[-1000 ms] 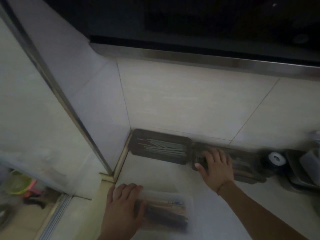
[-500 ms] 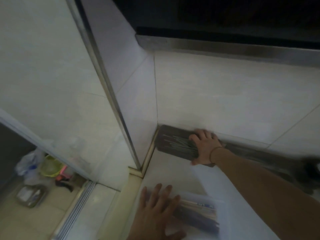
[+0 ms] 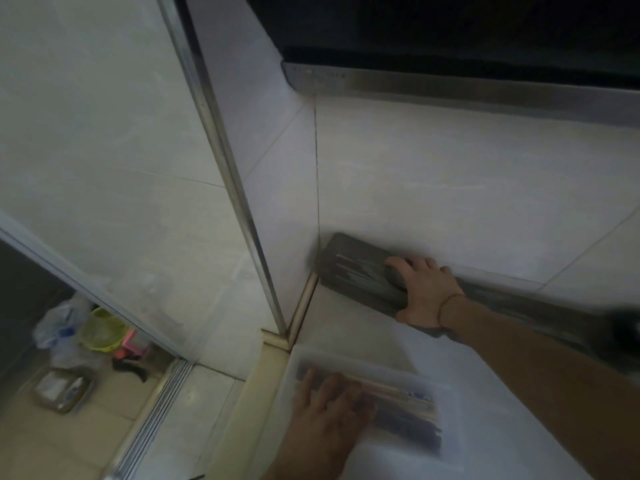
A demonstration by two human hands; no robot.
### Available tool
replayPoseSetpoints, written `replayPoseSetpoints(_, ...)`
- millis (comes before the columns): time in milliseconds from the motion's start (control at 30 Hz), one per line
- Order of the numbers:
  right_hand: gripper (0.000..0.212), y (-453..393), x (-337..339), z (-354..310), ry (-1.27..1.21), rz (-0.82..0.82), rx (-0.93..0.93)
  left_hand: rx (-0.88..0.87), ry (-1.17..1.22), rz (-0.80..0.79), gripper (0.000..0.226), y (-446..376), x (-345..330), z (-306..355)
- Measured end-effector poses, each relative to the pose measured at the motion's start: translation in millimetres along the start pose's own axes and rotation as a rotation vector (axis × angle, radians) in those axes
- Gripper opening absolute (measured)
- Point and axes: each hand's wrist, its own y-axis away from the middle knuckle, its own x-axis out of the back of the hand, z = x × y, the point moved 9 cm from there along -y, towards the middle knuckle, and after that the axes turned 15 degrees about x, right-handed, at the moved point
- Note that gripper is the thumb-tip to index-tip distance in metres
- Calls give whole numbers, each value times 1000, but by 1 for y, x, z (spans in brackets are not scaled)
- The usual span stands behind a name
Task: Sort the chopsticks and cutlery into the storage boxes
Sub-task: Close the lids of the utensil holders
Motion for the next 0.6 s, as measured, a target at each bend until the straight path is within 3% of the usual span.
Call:
replayPoseSetpoints(300,106,88,114,35,8,189,-105,157,133,-72,56,-87,-18,-24)
replayPoseSetpoints(600,106,152,124,61,20,214,-228,158,210,-59,52,-175,-32,-49)
